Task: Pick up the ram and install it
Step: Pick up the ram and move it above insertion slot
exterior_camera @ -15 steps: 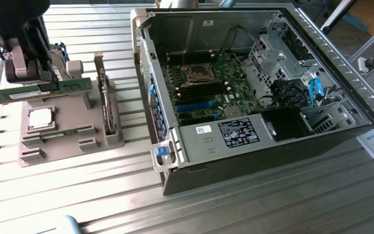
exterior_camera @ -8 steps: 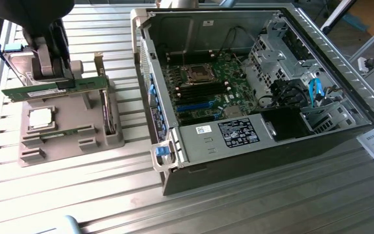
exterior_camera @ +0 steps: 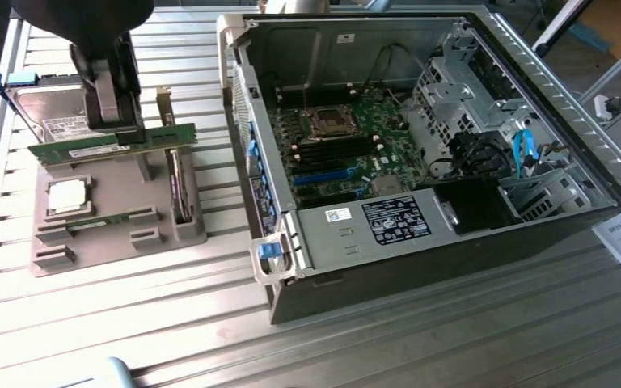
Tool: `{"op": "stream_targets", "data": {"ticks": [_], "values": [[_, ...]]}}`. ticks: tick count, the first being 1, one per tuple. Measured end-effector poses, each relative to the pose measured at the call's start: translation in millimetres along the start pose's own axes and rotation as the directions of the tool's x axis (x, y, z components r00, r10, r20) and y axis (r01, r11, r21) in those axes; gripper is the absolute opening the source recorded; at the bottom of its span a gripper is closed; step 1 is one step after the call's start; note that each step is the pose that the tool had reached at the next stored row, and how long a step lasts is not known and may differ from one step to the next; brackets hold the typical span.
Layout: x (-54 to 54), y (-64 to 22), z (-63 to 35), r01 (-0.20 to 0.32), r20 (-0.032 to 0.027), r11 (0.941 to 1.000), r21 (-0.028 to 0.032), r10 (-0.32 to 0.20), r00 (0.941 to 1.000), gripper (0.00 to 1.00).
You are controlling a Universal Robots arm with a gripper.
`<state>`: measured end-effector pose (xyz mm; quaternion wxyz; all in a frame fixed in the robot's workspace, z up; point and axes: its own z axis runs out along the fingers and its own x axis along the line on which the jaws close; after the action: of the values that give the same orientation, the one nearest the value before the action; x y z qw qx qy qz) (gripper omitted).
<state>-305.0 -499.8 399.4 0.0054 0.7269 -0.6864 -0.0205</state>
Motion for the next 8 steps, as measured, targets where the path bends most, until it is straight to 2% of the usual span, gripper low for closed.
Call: {"op": "stream_targets", "data": {"ticks": [8], "values": [[1.2, -20.4, -0.7, 0.0, 0.0031, 1.0, 0.0002, 0.0, 1.0, 0.12]]}}
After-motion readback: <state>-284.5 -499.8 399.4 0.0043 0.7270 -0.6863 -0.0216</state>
